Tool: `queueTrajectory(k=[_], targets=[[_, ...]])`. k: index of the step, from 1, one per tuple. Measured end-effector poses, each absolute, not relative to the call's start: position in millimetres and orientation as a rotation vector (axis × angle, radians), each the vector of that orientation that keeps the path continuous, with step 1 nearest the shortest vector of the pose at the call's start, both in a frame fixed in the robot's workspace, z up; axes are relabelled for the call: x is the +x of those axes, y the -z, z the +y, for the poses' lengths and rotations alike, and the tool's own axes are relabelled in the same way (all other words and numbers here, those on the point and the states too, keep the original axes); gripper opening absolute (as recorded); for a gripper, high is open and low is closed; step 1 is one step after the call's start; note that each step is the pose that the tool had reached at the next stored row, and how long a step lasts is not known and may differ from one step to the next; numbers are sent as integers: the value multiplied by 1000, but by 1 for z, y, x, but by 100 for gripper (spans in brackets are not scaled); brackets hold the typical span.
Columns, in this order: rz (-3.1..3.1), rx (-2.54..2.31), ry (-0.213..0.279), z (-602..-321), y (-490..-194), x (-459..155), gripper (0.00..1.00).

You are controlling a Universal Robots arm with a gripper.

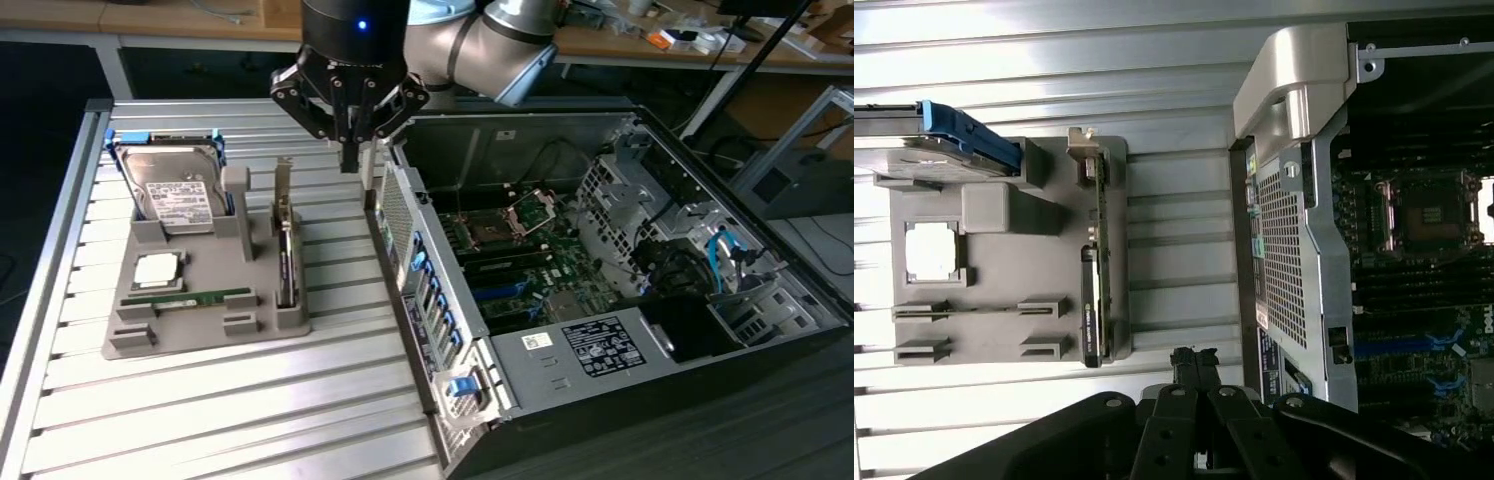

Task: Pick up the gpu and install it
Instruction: 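Reach for the gpu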

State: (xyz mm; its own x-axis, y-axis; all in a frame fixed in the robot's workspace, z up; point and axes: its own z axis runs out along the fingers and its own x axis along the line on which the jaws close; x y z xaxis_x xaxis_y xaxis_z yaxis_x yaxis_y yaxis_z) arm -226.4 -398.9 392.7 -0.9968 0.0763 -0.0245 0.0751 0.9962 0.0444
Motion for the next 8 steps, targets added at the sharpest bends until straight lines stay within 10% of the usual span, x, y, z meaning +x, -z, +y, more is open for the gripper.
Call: queueTrajectory(k=[8], targets=[[3113,118,-68,-399,-393,-235,11]])
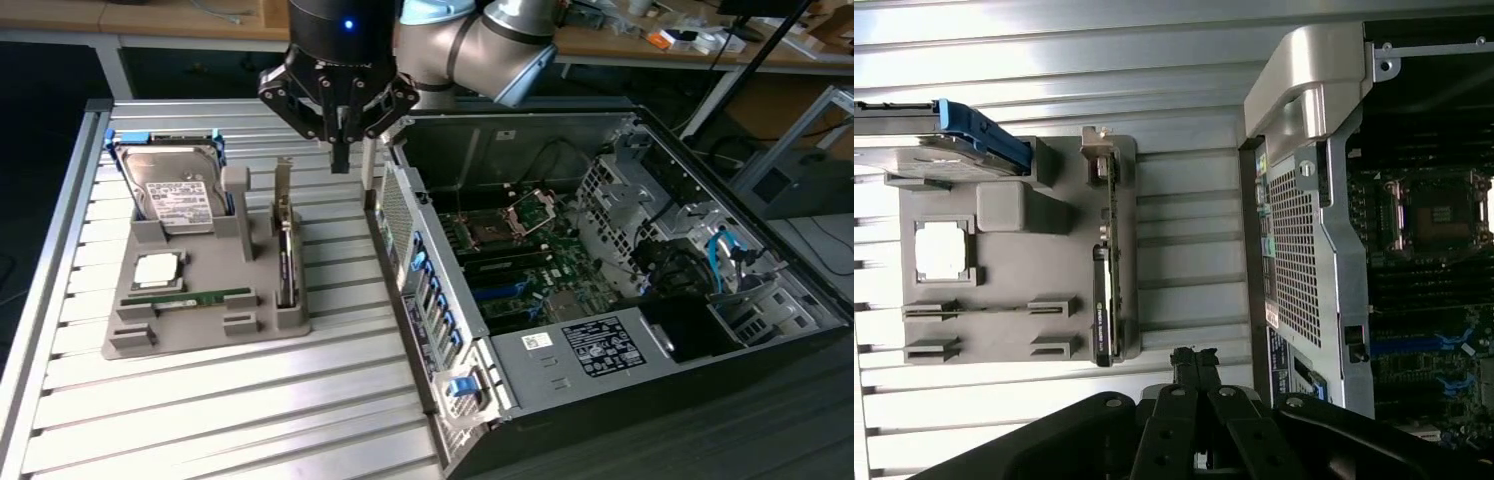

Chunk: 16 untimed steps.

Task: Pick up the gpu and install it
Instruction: 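Reach for the gpu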

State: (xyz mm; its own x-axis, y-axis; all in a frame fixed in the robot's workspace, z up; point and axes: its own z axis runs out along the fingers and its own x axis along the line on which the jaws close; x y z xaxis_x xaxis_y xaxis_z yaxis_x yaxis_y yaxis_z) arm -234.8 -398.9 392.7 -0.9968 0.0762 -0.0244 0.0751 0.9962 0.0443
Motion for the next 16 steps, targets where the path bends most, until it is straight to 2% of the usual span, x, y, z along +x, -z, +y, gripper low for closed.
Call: queueTrajectory(k=[16], targets=[[3112,118,-68,-399,-393,-254,11]])
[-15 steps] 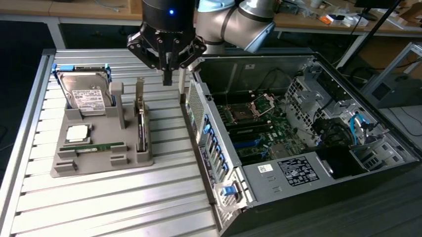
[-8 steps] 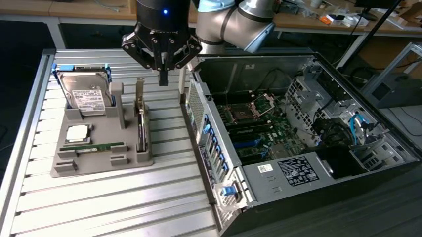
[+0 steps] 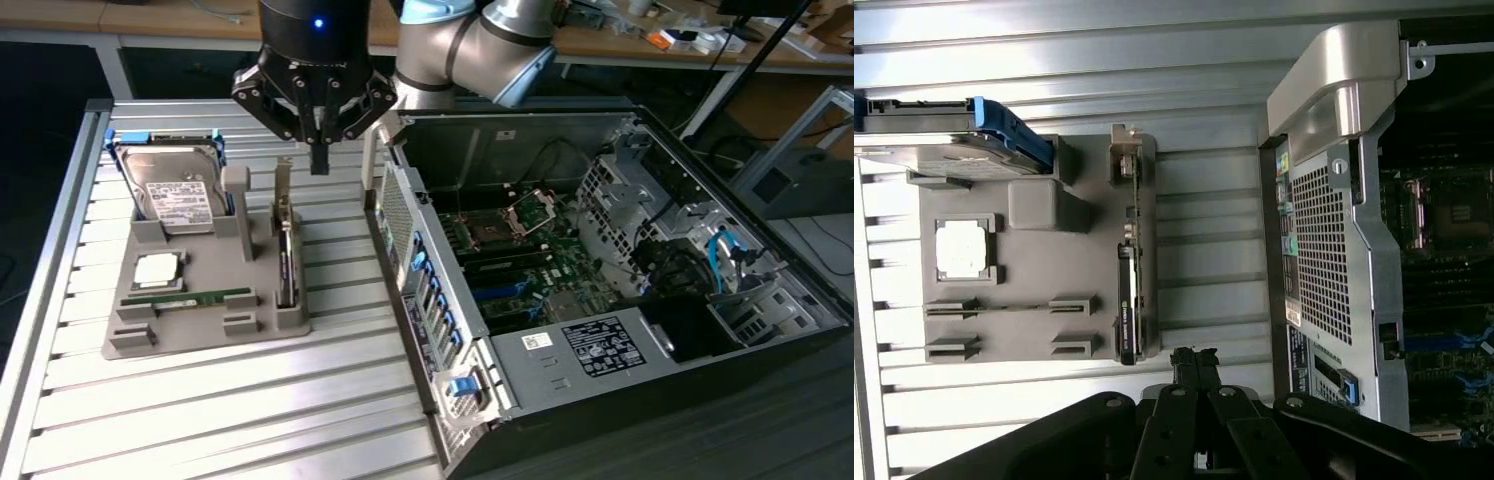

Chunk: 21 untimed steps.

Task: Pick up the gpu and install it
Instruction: 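Reach for the gpu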

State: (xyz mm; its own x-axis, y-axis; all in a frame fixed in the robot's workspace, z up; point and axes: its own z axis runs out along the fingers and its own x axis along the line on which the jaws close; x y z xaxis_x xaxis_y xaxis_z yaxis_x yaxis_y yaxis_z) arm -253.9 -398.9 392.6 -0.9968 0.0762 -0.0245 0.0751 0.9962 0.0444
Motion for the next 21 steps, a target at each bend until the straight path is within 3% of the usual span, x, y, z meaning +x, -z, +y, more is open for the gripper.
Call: queueTrajectory(k=[21], targets=[[3112,118,-68,-399,-393,-274,11]])
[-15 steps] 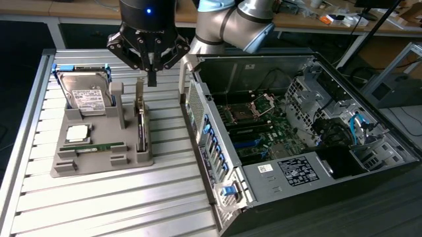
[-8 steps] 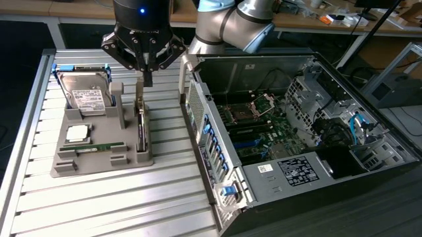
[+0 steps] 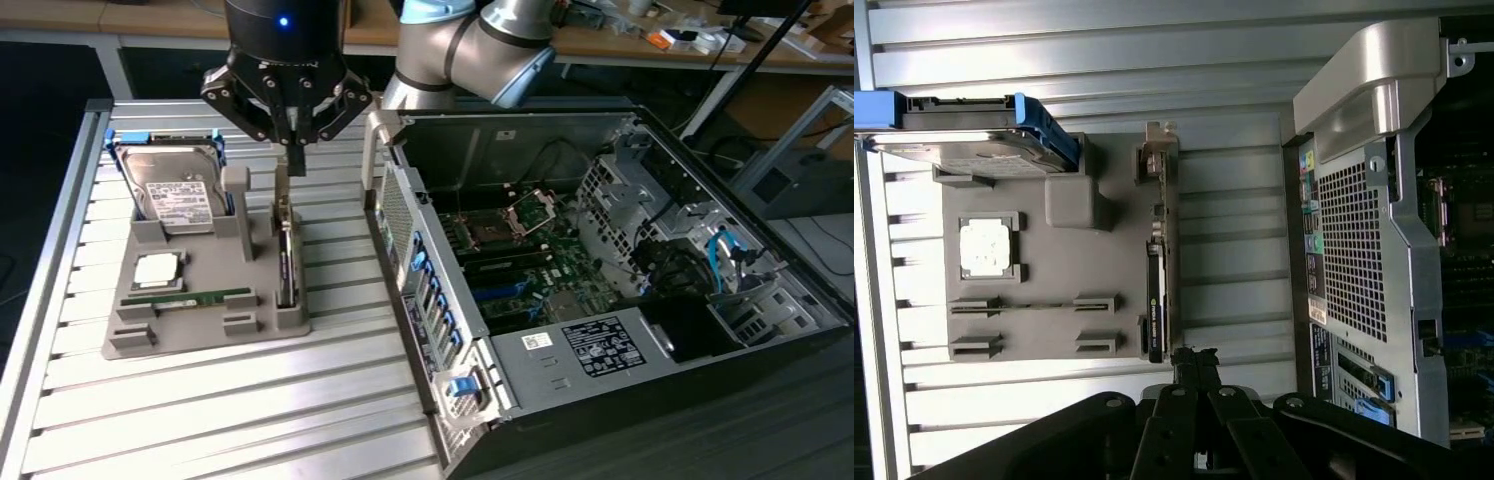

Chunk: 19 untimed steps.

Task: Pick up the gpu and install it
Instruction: 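Reach for the gpu, then pick up the gpu and move the gpu toward the slot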

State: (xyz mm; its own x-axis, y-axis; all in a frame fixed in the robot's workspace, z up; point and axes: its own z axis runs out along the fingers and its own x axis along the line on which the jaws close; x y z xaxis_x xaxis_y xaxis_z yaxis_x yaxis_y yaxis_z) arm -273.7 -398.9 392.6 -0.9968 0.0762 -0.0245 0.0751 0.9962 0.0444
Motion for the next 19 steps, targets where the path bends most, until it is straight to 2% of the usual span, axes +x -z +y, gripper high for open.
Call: queueTrajectory(k=[10,13,14,15,17,18,19], targets=[[3112,118,-68,-399,-393,-274,11],[3112,118,-68,-399,-393,-274,29],[3112,118,-68,-399,-393,-274,29],[3112,118,-68,-399,-393,-274,42],[3113,118,-68,-399,-393,-274,42],[3112,118,-68,-399,-393,-274,48],[3112,118,-68,-399,-393,-274,48]])
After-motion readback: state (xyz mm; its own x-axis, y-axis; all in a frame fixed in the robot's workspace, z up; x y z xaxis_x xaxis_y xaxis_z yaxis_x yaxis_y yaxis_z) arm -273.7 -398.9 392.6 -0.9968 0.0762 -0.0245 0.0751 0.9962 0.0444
